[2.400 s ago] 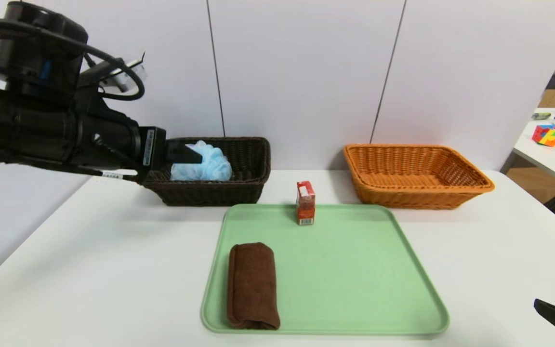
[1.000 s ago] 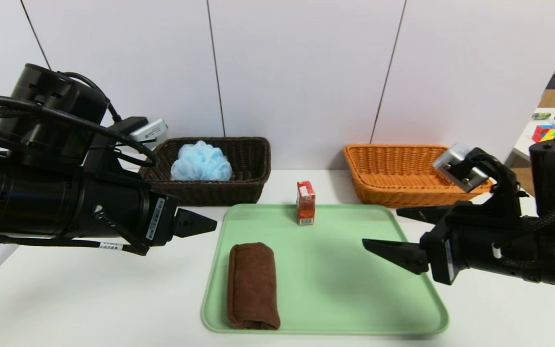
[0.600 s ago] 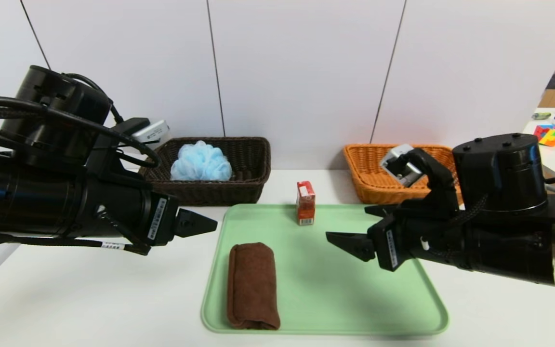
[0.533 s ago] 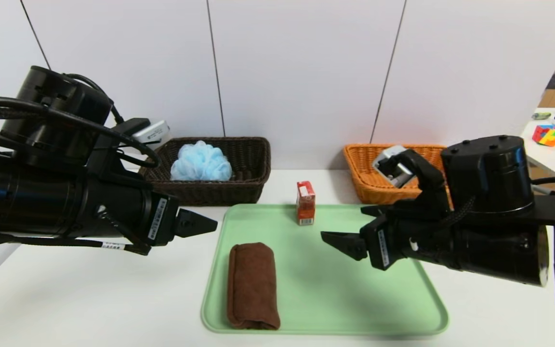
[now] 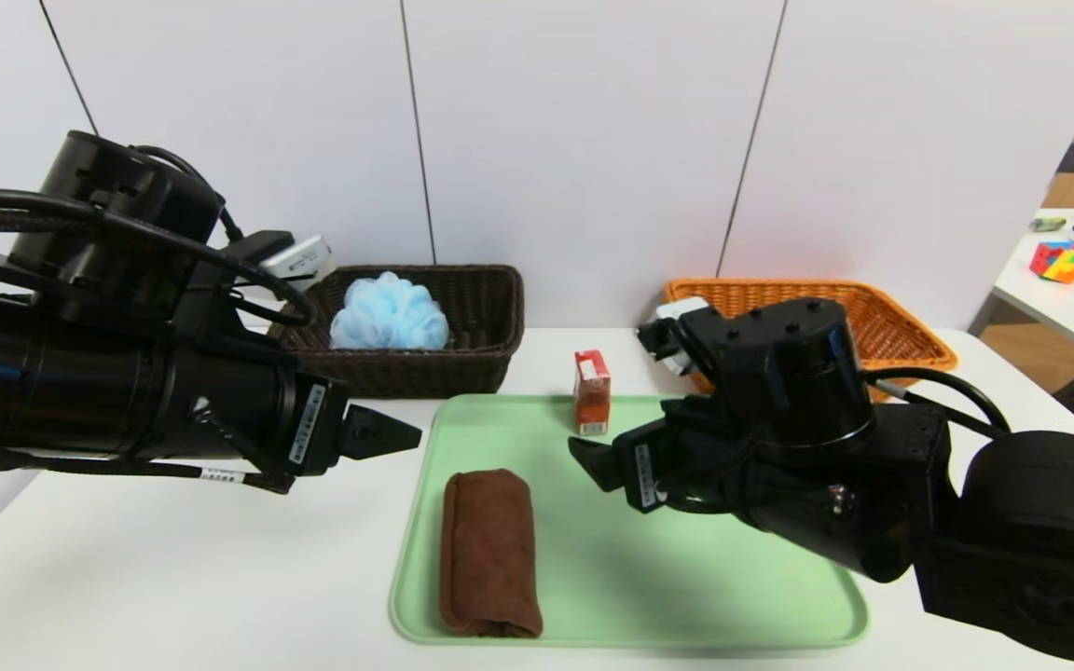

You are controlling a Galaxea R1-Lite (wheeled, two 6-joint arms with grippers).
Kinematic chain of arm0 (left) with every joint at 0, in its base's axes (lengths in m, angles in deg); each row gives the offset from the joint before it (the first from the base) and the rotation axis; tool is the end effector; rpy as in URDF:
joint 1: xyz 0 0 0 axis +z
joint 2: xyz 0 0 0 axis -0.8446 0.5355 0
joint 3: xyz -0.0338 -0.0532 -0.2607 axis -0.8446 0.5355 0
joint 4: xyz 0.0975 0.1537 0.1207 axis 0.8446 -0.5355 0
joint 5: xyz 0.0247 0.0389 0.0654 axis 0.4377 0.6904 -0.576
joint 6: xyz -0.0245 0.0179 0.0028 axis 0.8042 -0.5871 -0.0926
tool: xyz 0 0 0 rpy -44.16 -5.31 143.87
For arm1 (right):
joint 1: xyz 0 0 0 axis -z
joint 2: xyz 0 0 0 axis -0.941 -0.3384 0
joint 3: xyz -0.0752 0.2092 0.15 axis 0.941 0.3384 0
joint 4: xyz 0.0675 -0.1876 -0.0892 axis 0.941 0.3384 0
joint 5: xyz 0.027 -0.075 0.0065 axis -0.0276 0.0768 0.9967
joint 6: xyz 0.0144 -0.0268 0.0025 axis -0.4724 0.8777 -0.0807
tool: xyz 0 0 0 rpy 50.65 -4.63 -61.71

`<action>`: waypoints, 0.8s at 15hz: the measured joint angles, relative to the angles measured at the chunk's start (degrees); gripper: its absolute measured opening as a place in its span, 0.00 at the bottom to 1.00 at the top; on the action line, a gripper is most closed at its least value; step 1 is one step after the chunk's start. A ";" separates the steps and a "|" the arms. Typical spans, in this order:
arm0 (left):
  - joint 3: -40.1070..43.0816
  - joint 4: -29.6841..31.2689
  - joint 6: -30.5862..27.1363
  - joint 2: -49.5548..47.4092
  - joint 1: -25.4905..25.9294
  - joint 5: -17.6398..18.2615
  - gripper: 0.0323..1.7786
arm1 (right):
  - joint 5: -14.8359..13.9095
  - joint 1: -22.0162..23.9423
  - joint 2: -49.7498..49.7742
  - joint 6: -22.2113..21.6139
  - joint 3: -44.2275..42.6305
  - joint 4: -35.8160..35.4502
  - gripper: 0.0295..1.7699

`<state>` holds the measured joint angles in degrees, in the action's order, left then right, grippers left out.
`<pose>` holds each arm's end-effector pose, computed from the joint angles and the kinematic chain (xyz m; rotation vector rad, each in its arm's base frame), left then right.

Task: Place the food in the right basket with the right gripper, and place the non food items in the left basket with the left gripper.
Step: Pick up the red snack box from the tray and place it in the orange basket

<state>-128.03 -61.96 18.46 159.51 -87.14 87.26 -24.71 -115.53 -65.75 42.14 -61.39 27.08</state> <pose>0.2360 -0.1359 0.2052 0.0221 0.7024 -0.5103 0.2417 0.2322 0.1110 -0.0864 0.4432 0.4631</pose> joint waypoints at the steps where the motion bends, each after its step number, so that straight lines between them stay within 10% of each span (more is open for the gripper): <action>1: -0.02 -0.02 -0.02 0.09 -0.02 0.02 0.95 | -1.63 -0.38 -1.07 0.06 -0.01 -2.01 0.96; 12: 0.04 0.02 0.16 0.91 0.22 -0.09 0.95 | -9.29 -2.51 -11.30 0.98 -2.84 -15.01 0.96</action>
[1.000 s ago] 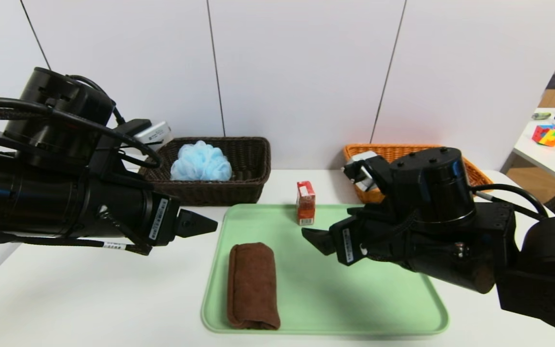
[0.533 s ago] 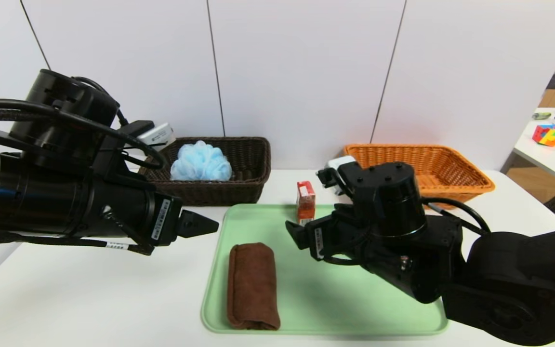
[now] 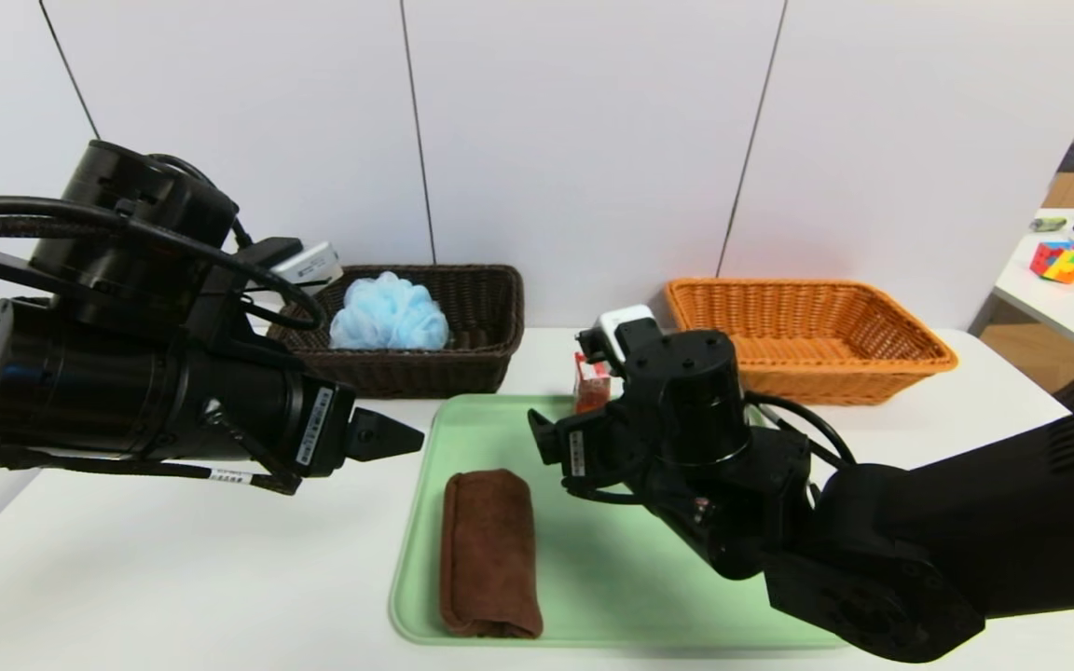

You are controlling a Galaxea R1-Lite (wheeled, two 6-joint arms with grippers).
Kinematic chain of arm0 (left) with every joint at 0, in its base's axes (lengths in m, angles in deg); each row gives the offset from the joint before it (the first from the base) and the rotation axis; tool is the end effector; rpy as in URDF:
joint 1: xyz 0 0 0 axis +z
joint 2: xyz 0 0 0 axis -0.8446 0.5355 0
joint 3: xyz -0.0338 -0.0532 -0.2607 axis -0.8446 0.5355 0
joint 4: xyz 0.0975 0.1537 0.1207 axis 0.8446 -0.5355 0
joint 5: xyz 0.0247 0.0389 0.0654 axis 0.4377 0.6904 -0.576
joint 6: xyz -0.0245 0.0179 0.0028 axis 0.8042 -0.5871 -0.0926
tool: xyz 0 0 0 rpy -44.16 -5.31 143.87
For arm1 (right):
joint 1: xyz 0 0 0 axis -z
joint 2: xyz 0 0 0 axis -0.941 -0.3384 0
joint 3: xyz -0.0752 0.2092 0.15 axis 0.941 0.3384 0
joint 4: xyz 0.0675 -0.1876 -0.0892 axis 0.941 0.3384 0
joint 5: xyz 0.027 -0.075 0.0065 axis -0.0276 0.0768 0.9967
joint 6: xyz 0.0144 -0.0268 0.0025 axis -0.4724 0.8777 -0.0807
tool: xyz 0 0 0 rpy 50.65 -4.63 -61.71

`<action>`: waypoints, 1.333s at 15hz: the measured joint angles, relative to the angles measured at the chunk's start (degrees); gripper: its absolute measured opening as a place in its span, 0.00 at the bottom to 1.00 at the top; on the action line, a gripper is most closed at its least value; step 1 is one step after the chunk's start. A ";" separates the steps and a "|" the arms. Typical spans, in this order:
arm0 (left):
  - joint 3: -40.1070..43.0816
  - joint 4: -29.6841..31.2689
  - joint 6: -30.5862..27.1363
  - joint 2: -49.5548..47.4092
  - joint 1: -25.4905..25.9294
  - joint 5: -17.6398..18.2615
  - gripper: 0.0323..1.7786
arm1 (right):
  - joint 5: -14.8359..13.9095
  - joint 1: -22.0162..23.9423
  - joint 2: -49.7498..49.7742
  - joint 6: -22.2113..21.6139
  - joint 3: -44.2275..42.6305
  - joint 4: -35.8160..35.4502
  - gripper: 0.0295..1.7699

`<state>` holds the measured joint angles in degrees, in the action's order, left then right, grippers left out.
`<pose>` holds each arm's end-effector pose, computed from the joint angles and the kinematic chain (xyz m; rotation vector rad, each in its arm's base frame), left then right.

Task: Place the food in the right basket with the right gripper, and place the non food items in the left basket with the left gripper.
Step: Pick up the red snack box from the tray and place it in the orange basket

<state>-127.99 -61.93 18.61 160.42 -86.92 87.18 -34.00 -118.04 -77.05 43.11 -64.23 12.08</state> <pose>0.2393 -0.1365 0.2007 0.0226 0.7185 -0.5021 0.2594 0.2668 0.0819 -0.0711 0.3112 0.3631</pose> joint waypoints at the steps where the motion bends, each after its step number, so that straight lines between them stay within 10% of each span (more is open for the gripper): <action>1: 0.02 0.00 -0.05 0.02 0.00 0.00 0.95 | -0.02 0.17 -0.63 0.05 -0.23 -0.11 0.96; 20: 0.71 0.48 0.00 -0.12 -0.06 0.00 0.95 | 0.00 4.69 -9.09 3.83 -5.92 -6.30 0.96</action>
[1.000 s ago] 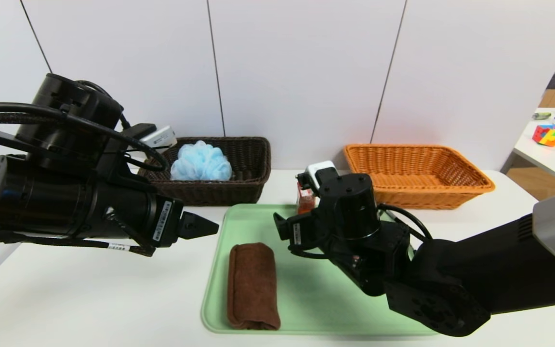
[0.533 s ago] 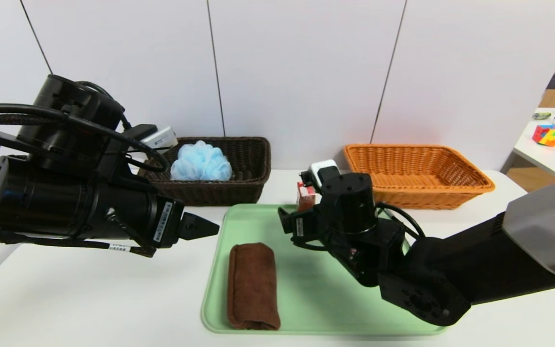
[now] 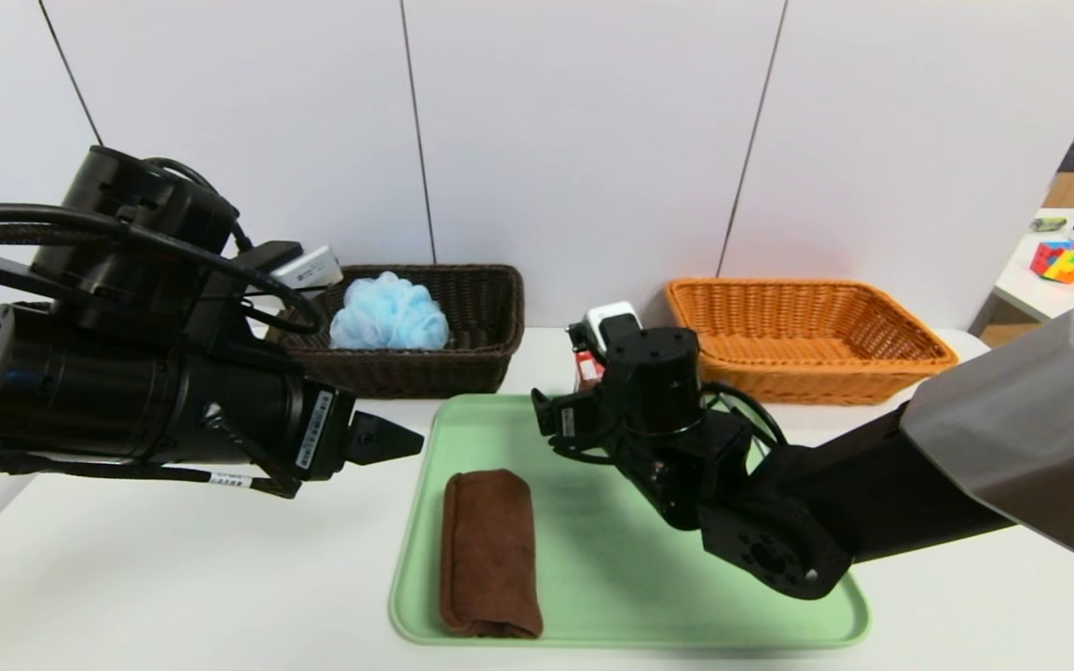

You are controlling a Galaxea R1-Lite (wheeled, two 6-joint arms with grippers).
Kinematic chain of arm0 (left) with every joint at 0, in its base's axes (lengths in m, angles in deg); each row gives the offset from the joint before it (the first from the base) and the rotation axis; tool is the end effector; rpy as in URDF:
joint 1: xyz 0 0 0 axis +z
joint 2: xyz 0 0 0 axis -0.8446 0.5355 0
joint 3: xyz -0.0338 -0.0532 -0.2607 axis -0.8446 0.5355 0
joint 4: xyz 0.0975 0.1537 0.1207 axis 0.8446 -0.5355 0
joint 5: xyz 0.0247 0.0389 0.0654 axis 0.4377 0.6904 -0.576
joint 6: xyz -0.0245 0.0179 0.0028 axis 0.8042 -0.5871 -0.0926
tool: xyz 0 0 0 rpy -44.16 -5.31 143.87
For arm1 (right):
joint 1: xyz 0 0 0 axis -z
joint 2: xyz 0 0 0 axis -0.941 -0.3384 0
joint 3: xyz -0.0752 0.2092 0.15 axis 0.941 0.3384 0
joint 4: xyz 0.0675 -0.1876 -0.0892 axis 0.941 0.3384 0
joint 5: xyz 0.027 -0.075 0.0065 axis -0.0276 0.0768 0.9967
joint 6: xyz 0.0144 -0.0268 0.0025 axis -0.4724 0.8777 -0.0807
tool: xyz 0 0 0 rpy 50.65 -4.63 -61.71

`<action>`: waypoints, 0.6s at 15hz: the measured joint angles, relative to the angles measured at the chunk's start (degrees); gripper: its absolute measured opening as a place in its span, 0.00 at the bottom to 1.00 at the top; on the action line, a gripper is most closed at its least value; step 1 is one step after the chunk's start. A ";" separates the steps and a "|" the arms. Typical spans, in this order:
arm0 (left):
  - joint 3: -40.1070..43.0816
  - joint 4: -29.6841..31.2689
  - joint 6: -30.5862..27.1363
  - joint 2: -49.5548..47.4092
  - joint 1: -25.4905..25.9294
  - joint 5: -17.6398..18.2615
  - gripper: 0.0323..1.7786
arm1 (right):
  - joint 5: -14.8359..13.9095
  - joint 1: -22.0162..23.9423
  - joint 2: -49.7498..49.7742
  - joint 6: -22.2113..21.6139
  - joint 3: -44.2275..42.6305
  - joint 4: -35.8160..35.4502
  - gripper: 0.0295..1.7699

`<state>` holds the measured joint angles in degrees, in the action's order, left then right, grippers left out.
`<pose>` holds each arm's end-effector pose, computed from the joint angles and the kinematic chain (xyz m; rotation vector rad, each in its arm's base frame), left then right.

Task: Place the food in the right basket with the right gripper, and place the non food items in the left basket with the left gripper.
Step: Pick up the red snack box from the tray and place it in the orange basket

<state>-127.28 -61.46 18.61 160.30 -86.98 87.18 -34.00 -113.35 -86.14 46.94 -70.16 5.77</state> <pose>0.2386 -0.1364 0.1982 0.0235 0.7205 -0.5028 0.3042 0.2671 0.0597 -0.0928 0.2583 0.2952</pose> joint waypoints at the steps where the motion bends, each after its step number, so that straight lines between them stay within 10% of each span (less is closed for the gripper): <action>1: 0.02 0.02 0.00 -0.02 0.00 0.00 0.95 | 0.02 0.27 -0.41 0.00 -0.33 -0.02 0.96; 9: 0.09 0.79 -0.05 0.20 0.00 0.09 0.95 | 0.16 2.86 -3.17 0.82 -2.79 0.02 0.96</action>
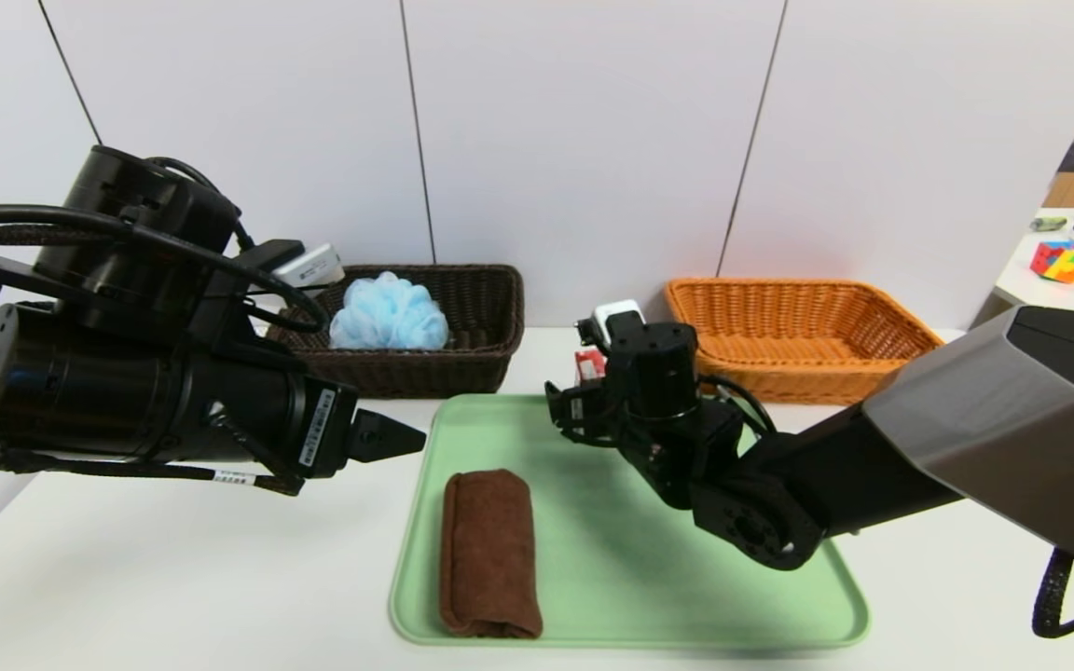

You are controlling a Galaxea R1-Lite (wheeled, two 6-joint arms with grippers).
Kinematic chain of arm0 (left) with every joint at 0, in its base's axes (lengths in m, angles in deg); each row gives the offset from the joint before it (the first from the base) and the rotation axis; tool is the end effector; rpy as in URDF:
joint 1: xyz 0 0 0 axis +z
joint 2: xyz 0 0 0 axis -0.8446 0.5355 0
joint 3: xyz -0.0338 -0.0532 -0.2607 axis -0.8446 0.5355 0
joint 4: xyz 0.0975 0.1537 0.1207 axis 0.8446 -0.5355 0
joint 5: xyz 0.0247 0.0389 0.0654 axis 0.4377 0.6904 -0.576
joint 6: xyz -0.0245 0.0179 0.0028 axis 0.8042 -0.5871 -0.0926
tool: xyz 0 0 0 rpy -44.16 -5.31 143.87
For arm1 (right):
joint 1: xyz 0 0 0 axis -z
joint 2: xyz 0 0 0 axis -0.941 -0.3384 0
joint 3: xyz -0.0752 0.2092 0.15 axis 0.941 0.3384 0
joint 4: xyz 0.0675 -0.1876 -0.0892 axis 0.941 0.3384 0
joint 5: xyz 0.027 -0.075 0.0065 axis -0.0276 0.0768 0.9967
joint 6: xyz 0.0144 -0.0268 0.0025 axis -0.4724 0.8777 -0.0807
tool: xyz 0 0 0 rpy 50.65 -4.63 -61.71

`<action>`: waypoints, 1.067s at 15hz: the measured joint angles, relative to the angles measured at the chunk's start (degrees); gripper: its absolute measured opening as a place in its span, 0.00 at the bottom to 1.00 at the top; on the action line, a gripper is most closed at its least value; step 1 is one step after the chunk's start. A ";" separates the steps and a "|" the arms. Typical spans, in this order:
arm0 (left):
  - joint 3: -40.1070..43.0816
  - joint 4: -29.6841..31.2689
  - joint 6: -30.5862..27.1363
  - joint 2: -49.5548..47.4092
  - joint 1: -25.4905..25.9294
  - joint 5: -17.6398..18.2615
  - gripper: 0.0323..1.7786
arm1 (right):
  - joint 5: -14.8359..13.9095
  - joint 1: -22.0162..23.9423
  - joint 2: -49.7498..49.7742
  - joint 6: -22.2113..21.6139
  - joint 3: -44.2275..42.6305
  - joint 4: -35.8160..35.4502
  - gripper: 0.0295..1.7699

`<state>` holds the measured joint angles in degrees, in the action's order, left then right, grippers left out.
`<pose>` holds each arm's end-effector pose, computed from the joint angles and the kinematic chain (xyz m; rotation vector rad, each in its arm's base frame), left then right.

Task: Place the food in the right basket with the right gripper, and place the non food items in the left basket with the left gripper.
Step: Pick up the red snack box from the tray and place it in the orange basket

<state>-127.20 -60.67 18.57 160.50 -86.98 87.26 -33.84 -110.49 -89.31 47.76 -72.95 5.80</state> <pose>0.2399 -0.1373 0.1980 0.0216 0.7119 -0.5057 0.3259 0.2590 0.0501 -0.1040 0.2649 0.2499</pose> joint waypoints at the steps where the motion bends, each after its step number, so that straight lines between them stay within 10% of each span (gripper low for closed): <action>1: 0.02 0.05 -0.02 0.04 0.00 0.04 0.95 | 0.00 0.09 -0.41 0.01 -0.46 -0.02 0.96; 12: 0.30 0.37 0.05 0.39 0.00 0.06 0.95 | 0.06 0.28 -1.60 0.45 -2.06 -0.02 0.96; 16: 0.30 0.37 -0.05 0.41 0.00 0.06 0.95 | 0.02 0.35 -1.66 0.50 -2.15 -0.11 0.62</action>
<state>-126.89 -60.30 18.52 160.91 -86.98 87.32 -33.82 -110.13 -90.97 48.26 -75.09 5.69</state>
